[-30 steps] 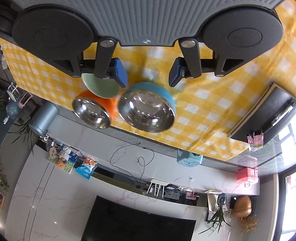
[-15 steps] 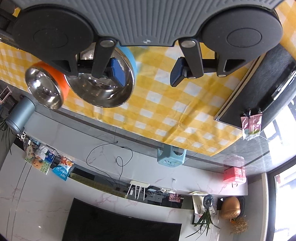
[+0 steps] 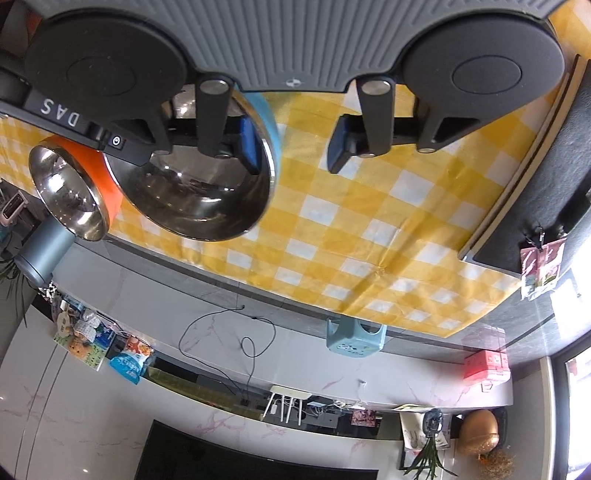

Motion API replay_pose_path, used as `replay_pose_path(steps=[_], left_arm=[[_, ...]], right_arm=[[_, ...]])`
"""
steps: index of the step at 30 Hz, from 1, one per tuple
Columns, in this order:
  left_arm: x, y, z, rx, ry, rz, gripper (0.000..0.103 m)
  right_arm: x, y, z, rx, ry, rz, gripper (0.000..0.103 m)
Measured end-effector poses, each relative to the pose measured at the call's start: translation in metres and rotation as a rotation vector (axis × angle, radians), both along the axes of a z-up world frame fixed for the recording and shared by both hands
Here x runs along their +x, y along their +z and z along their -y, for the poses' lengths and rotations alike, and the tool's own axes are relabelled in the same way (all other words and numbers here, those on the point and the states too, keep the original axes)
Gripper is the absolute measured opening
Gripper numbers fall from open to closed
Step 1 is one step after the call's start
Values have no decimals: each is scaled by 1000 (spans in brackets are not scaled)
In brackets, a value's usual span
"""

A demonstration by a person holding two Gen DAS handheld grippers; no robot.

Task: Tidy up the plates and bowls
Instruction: 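Move both tools to the blue steel bowl and close on its rim, then lift the blue bowl with both tools and carry it beside the plates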

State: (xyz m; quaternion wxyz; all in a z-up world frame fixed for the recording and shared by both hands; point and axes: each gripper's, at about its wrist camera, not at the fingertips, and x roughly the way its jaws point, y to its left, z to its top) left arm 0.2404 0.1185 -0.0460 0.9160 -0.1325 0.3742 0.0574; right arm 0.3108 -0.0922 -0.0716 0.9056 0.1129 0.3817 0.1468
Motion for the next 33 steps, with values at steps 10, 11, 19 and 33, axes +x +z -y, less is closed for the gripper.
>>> replay_pose_path(steps=[10,11,19,33], left_arm=[[-1,3,12,19,-27,7,12],[-2,4,11,15,-25,9,12],[-14,14,6,2,-9,19,9],[-107,68,23,-41,26,132,9]], right_arm=[[0,-2,2,0,-4,8,10],[-1,-2,3,1,-2,8,10],[-11,3,5,25,2,-4,8],[-101,50,39,125,-21,65,7]])
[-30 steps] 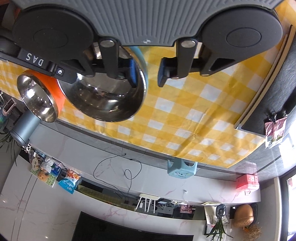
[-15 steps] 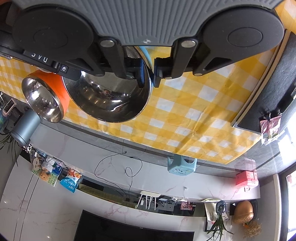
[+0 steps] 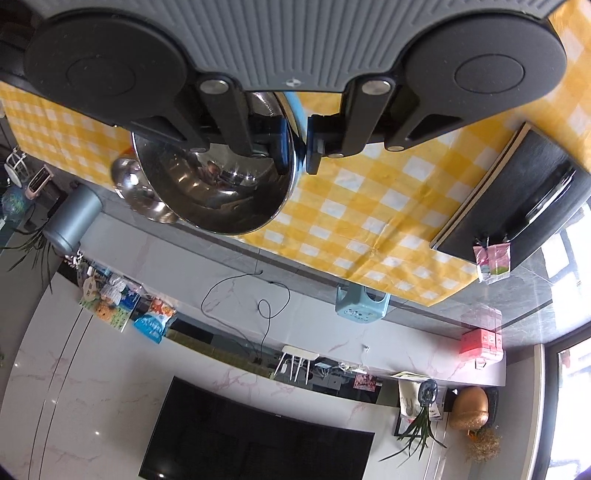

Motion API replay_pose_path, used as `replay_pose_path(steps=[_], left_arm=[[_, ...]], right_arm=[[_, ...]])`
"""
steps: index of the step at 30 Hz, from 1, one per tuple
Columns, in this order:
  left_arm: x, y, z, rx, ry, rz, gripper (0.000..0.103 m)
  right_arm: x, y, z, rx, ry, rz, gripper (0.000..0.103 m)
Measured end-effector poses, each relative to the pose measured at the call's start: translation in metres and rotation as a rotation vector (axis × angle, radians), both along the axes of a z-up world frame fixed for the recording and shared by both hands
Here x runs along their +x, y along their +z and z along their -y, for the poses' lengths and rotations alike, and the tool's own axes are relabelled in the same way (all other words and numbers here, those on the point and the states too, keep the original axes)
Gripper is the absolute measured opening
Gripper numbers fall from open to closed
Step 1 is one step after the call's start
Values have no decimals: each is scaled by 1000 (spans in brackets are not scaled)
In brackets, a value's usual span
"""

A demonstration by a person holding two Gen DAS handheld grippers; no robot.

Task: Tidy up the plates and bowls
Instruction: 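Lift the blue bowl with both tools and carry it beside the plates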

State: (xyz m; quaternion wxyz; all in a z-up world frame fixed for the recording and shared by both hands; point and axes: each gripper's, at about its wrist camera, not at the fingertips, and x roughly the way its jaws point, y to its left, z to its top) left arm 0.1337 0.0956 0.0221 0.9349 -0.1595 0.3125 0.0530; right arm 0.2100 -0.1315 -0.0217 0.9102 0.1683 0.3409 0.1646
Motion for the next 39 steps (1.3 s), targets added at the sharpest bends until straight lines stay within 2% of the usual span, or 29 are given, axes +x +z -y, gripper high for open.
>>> replay_pose_path(steps=[4,11,19,28,35,39], left_arm=[[-34,7,17,-24,-13,16,10],[-78,2,54,-66,-72,10,9],[-100,-11,110,-72,-190,-20,9],[-109,-30,160,-45,-283,-71,11],[-107,-51,167,-46,-291,-134,12],[-104,-57,167,-41,-282,-153,12]], right_arm=[[-37,11,24,18,-15,6,7],[-97,23,72,7,-55,30,7],[-145,19,138,12,-152,24,7],[-164,-1,192,12,-232,-29,6],[-161,-24,207,14,-239,-87,6],[-157,-29,205,3,-228,-91,7]])
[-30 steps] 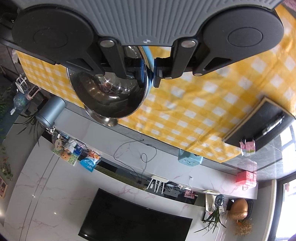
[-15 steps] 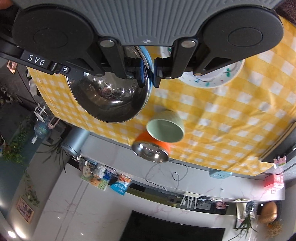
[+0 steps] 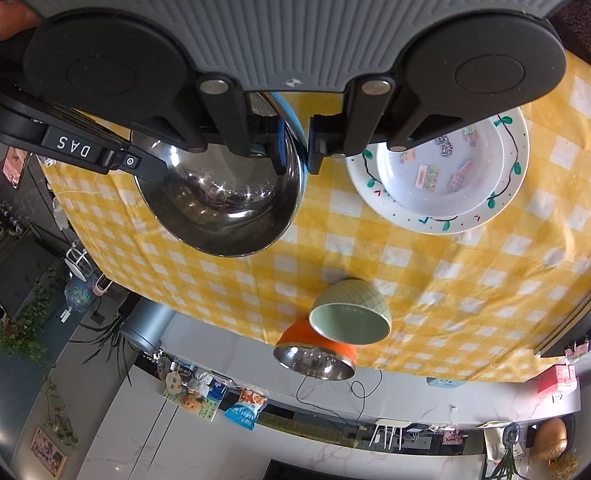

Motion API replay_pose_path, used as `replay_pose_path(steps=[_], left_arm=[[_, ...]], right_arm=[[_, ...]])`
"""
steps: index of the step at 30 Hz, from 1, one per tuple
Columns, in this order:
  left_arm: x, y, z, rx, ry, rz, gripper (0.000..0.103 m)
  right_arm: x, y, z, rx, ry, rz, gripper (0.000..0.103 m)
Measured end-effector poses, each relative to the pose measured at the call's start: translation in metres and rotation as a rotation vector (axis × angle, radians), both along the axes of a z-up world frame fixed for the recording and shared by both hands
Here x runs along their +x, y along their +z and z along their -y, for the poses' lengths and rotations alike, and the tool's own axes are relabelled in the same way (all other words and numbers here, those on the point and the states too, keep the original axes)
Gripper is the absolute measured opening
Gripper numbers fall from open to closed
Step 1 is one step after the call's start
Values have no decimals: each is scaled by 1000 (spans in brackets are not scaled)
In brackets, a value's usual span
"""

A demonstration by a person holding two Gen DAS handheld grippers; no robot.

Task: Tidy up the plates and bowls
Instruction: 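Lift the blue bowl with both tools and carry it beside the plates, then lower the blue bowl onto the table and open both tools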

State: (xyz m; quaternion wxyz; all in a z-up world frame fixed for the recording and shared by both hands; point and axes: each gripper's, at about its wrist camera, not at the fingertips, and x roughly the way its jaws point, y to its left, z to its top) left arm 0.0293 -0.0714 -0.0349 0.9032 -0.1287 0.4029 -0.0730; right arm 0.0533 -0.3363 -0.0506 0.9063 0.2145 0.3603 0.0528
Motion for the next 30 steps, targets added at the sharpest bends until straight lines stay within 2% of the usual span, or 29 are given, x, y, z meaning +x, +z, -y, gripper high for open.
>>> replay_pose_path(steps=[9,15,24,26,28,29,30], left_arm=[[7,-14,3,-20,-17,-47,13],[12,-15,0,-48,-22,-40,17],[16,-15,4,-32,-36,-34,20],[16,-15,3,-42,-36,-35,28],[17,-15,0,-54,-31,-32,45],[16,-15,0,-55,-28,-29,48],[16,-14,-1,-54,-22,-24,52]], right_arm=[[11,-13,1,1,-18,-44,7],[15,-16,-2,-14,-25,-42,7],[21,-19,-3,-31,-21,-44,7],[20,-19,-3,-21,-20,-42,10],[20,-19,-4,-26,-21,-38,11],[20,-19,-5,-30,-20,-36,13],[20,-19,-5,-32,-20,-34,20]])
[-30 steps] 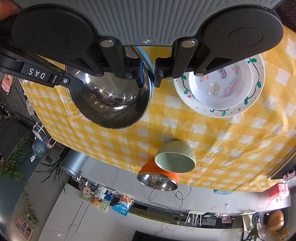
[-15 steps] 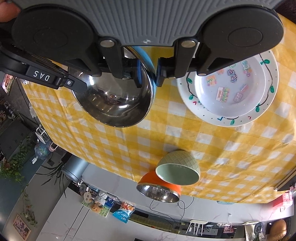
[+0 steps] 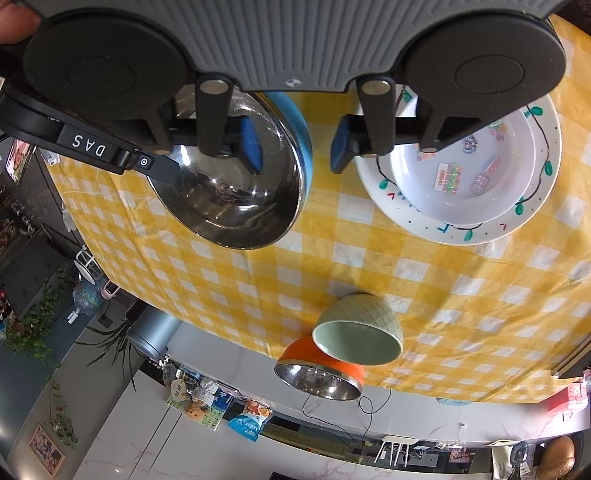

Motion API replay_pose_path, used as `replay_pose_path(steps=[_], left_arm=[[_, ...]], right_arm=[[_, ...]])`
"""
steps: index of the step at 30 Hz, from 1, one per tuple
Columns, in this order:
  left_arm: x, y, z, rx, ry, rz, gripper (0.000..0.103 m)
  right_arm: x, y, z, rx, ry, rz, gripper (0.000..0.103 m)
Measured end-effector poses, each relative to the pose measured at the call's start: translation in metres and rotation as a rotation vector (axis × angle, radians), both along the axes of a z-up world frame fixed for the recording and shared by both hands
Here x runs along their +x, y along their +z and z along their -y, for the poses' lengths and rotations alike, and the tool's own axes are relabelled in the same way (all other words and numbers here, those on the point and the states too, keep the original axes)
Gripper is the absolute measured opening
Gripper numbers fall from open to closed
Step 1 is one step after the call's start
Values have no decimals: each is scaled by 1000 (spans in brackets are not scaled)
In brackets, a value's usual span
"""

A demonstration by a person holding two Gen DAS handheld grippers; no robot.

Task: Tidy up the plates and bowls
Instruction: 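Lower the blue bowl onto the table and open both tools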

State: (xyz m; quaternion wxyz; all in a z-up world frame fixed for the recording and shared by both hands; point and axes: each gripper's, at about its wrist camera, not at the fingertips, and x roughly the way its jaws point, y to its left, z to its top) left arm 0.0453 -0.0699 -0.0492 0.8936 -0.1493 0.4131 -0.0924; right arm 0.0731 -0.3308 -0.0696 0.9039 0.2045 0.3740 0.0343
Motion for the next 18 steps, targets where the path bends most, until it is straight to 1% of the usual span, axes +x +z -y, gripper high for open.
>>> replay_pose_path(steps=[1,3,6,10,14,18], left_arm=[[-1,1,-1,-1,3,6,54],[-2,4,-4,-7,9,17,59],[-6,10,-8,-13,22,43,61],[-7,21,-13,3,30,84,61],[-3,30,-20,16,38,101,61],[4,40,-30,8,41,124,61]], right_arm=[[0,0,0,-1,-2,4,29],[-1,2,0,-6,-4,14,33],[-3,6,-2,-35,-9,38,39],[-7,13,-3,-61,-13,73,41],[-8,21,-6,-65,-5,98,43],[-7,29,-13,-75,11,115,44]])
